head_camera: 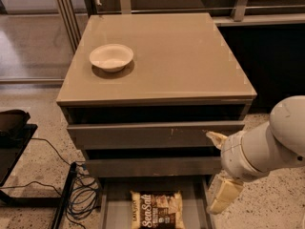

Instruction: Pick brown chip bag from bottom drawer and place on counter

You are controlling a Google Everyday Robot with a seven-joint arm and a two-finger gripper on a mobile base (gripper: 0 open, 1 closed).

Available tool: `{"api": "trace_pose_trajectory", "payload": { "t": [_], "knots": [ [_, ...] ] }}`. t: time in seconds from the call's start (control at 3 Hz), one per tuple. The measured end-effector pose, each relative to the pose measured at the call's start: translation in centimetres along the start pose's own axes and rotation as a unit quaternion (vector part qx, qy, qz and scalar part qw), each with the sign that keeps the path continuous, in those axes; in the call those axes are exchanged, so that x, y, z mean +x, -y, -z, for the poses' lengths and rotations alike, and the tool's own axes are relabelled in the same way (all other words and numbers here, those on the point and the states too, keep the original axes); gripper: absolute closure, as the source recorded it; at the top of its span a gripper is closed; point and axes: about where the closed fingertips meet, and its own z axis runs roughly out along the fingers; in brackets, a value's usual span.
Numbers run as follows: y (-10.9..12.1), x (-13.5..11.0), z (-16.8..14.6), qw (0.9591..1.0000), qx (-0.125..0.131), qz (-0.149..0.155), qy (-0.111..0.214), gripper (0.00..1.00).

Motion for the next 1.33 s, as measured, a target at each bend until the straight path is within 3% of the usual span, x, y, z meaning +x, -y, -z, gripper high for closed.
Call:
{"api": "trace_pose_trajectory", "payload": {
  "t": [0.33, 0.67, 1.0, 1.33],
  "knots": [
    [0.0, -0.1, 0.2, 1.0000, -0.001, 0.001, 0.000, 0.00],
    [-0.3, -0.1, -1.6, 0.9997, -0.024, -0.001, 0.001, 0.00],
    [-1.7, 1.0, -7.2, 0.9980, -0.059, -0.018, 0.012, 0.00],
    [-3.4, 3.5, -14.3, 0.9965, -0.067, -0.034, 0.036, 0.00]
  ]
}}
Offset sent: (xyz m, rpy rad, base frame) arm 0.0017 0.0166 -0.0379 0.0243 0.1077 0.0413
